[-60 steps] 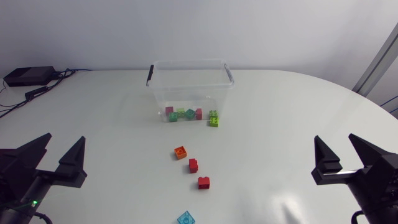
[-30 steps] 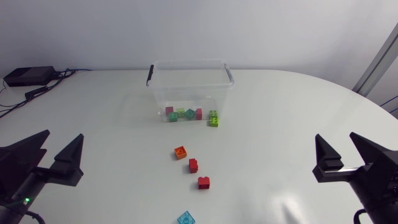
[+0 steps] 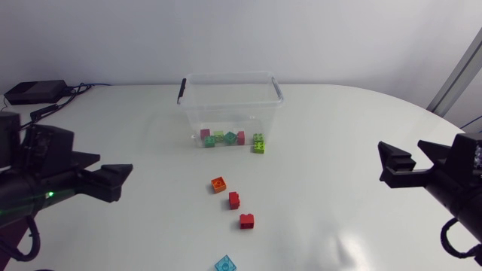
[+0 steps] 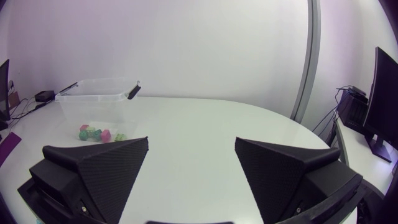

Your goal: Place the duplo bricks in the container

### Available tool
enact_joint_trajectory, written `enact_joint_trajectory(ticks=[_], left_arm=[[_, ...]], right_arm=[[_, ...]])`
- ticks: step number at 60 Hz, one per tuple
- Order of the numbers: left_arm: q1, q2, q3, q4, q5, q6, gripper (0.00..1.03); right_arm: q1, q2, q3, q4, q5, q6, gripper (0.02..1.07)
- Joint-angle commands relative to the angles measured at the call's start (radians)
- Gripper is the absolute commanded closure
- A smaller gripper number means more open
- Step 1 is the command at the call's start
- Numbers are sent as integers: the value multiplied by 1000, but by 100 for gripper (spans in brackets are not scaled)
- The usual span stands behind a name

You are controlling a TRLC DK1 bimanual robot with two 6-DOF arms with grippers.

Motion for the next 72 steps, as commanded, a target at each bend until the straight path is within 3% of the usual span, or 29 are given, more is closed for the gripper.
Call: enact_joint_trajectory(ticks=[1, 8, 15, 26, 50, 59, 72], left_arm=[[-60, 120, 104, -73, -10, 27, 15], [-127, 266, 191, -175, -7, 53, 15], [-146, 476, 283, -285, 156, 39, 16], [-325, 665, 337, -327, 156, 30, 16], [-588, 955, 469, -386, 158, -62, 16], [-660, 999, 475, -393, 159, -78, 16], [-701, 1025, 476, -394, 179, -98, 16]], right_arm=[[9, 51, 37, -15, -4, 43, 6], [18, 98, 63, -40, -5, 60, 6], [21, 149, 92, -67, -4, 72, 6], [21, 183, 114, -101, -8, 95, 6], [73, 284, 132, -129, -11, 185, 6], [138, 305, 140, -136, 9, 224, 6], [176, 368, 164, -138, 33, 247, 6]])
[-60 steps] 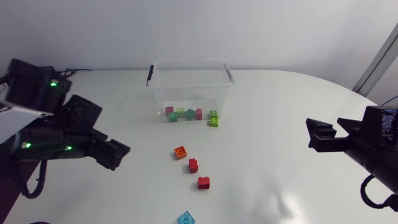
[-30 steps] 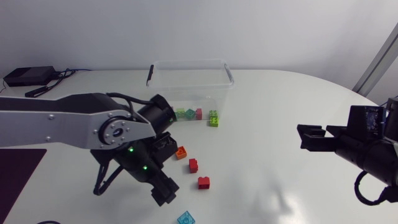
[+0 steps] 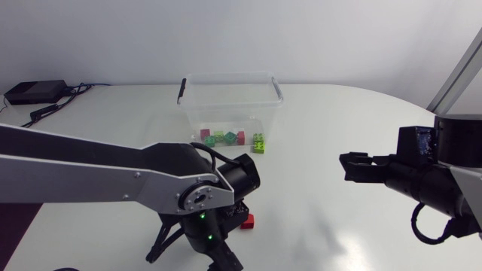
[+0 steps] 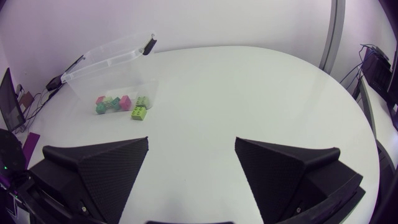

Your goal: Place the duplo bricks in the container

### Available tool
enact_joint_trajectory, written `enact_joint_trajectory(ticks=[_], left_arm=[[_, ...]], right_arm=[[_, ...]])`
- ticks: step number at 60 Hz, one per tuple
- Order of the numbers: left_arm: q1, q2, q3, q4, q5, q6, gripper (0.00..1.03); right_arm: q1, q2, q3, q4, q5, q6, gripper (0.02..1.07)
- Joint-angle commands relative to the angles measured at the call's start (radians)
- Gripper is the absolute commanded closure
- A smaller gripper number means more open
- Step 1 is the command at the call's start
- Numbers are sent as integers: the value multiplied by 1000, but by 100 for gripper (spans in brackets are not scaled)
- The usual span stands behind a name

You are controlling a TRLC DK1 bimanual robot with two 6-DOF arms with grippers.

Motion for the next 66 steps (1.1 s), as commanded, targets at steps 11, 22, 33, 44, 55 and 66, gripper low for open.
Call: enact_joint_trajectory(ticks=[11, 22, 33, 44, 55, 66], left_arm=[[-38, 60, 32, 4, 21, -38, 16], [-39, 69, 19, 47, 32, -38, 28], [-38, 73, 2, 56, 66, -41, 46], [-24, 73, -24, 51, 98, -39, 58], [4, 92, -38, 53, 115, -38, 68], [4, 54, -52, 50, 113, -28, 76]], right_arm=[[10, 57, 26, -7, 9, 39, 6], [10, 53, 23, -11, 9, 39, 6], [16, 48, 28, -16, 9, 39, 6], [18, 40, 18, -22, 9, 39, 6], [19, 22, 12, -30, 9, 38, 6], [42, -1, 20, -48, 9, 38, 6]])
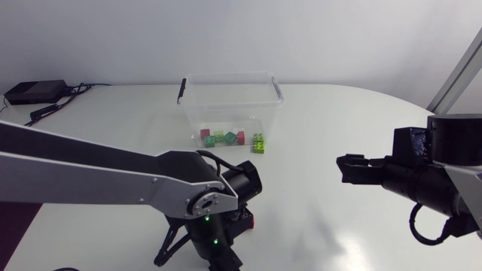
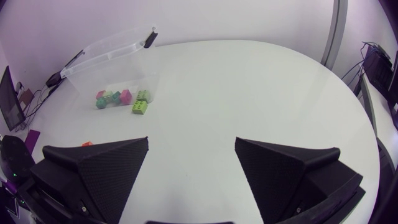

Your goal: Place the duplo bricks in the container

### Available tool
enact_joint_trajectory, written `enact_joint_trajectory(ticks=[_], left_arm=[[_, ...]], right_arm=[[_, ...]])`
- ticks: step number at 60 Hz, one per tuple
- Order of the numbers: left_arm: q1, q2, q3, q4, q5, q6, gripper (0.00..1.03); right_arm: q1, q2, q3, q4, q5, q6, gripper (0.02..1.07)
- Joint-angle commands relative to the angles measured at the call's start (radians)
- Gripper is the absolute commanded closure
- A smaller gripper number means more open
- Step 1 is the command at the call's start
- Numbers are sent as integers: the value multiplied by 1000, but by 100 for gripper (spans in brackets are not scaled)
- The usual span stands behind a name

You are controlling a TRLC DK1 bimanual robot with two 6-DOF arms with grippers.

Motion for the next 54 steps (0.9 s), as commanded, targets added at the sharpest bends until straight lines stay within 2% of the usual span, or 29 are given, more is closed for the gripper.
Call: enact_joint_trajectory(ticks=[1, 10, 12, 17, 29, 33, 37, 40, 48, 52, 54], left_arm=[[6, -9, -39, -3, 1, -10, 76], [50, -145, -21, -39, 1, -6, 76], [99, -208, 11, -69, 1, 7, 76], [164, -286, 54, -102, -2, 45, 76], [276, -411, 148, -108, -45, 94, 76], [322, -426, 165, -62, -46, 102, 76], [361, -431, 171, -8, -48, 106, 76], [377, -434, 166, 27, -51, 120, 76], [427, -438, 149, 174, -57, 131, 76], [447, -438, 148, 231, -62, 139, 76], [463, -432, 149, 271, -62, 140, 76]], right_arm=[[19, -12, 11, -22, 5, 26, 6], [105, 5, 54, -97, 7, 52, 6], [154, 42, 88, -149, 7, 57, 6], [206, 84, 119, -178, 7, 78, 6], [364, 221, 171, -194, -25, 42, 6], [376, 279, 199, -191, -111, 3, 6], [343, 312, 211, -166, -278, -78, 6], [310, 328, 222, -142, -357, -113, 6], [327, 431, 272, -172, -351, -254, 6], [350, 476, 278, -172, -314, -308, 6], [386, 511, 291, -183, -252, -359, 6]])
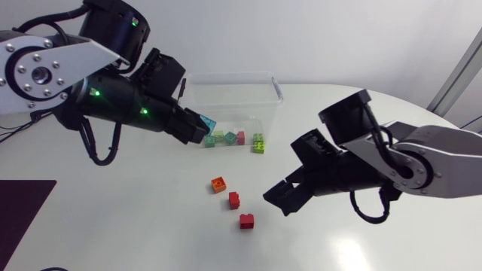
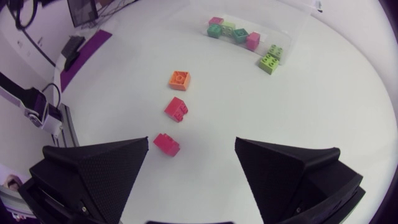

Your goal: Place the duplo bricks in the container

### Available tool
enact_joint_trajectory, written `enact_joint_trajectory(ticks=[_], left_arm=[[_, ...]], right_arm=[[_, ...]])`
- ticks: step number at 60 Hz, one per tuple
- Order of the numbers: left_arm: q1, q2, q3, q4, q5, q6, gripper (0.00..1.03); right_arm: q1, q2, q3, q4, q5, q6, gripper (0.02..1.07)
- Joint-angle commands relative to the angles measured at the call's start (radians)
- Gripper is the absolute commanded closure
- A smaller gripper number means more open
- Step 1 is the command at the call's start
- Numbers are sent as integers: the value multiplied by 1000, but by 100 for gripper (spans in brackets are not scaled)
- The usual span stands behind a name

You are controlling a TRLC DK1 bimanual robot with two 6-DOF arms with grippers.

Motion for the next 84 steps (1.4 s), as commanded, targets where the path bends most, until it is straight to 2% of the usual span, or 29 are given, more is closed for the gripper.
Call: enact_joint_trajectory(ticks=[1, 4, 10, 26, 45, 62, 68, 69, 73, 75, 80, 84], left_arm=[[35, -4, 2, 69, -7, 24, 76], [53, 20, 11, 101, -7, 33, 76], [87, 85, 37, 195, -7, 46, 76], [161, 336, 207, 321, 10, 46, 76], [228, 568, 376, 387, 59, 23, 75], [227, 708, 512, 365, 59, 10, 74], [221, 700, 508, 339, 59, 9, 62], [219, 694, 505, 330, 59, 9, 53], [219, 669, 493, 319, 59, 7, 25], [221, 651, 485, 316, 59, 6, 18], [225, 594, 465, 311, 66, -3, 9], [228, 539, 457, 287, 85, -5, 8]], right_arm=[[59, 86, 31, -35, 88, -140, 6], [89, 140, 59, -61, 158, -199, 6], [114, 205, 97, -64, 163, -249, 6], [169, 329, 129, -45, 164, -377, 7], [184, 415, 177, -7, 167, -414, 7], [224, 455, 189, -12, 181, -439, 7], [227, 462, 195, -12, 184, -440, 7], [227, 464, 197, -12, 184, -440, 7], [227, 468, 200, -12, 184, -443, 7], [227, 470, 205, -12, 184, -443, 7], [227, 475, 214, -18, 186, -446, 7], [229, 478, 223, -33, 194, -446, 10]])
